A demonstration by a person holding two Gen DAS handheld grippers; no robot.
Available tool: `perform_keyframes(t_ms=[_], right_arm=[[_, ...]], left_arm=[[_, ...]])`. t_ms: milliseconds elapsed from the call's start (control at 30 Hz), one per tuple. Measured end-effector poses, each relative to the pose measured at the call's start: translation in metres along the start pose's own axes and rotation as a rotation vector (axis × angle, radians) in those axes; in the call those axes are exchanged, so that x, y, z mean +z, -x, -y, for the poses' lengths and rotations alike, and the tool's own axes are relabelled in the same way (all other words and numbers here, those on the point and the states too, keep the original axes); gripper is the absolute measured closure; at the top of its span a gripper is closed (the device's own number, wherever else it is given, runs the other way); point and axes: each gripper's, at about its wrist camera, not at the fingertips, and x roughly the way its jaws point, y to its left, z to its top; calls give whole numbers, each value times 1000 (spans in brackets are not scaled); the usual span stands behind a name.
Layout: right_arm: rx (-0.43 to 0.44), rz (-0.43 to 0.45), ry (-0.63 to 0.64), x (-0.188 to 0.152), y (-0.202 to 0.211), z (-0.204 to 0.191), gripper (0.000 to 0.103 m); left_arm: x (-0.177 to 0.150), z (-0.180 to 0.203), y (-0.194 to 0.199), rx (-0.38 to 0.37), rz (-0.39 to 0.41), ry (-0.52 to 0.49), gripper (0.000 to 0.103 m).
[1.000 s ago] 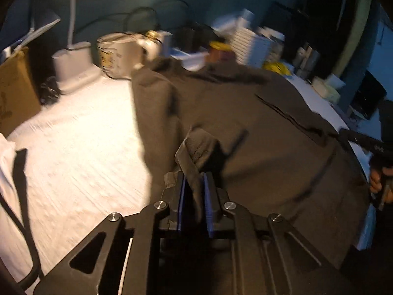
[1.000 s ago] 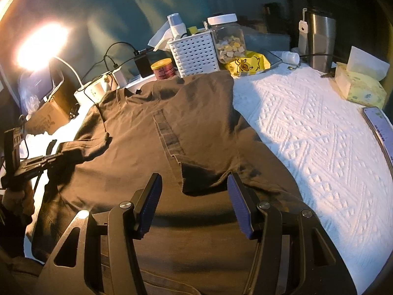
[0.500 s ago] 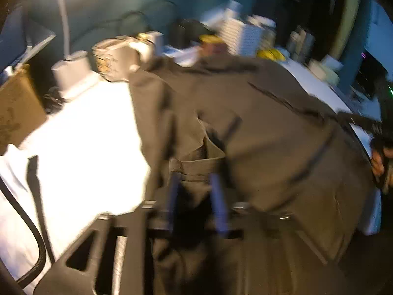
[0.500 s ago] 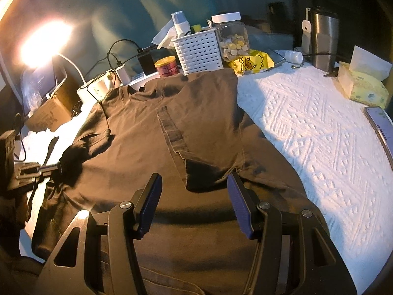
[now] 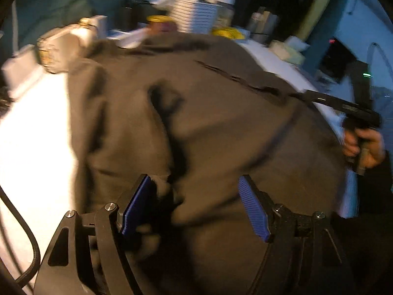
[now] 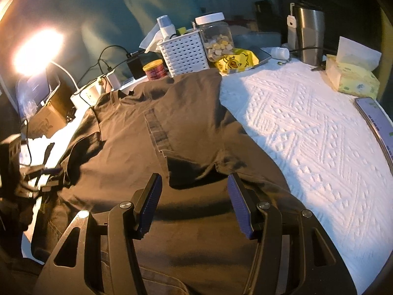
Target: Fold small clothes
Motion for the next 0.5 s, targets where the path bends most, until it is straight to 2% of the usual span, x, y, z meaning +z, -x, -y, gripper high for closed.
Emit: perform_keyframes(t_ms=[67, 167, 333, 500], right_arm=[[1, 1, 1, -1, 1, 0, 44], [5, -1, 3, -1, 0, 0, 44], [10, 3, 9, -2, 1, -1, 44], [5, 4, -1, -2, 2, 2, 44]], left_arm=[[-2, 10, 4, -54, 4, -12, 29], [3, 13, 12, 29, 24, -34, 29], [14, -6, 21, 198, 100, 2, 29], [32, -22, 6, 221, 125, -5, 29]])
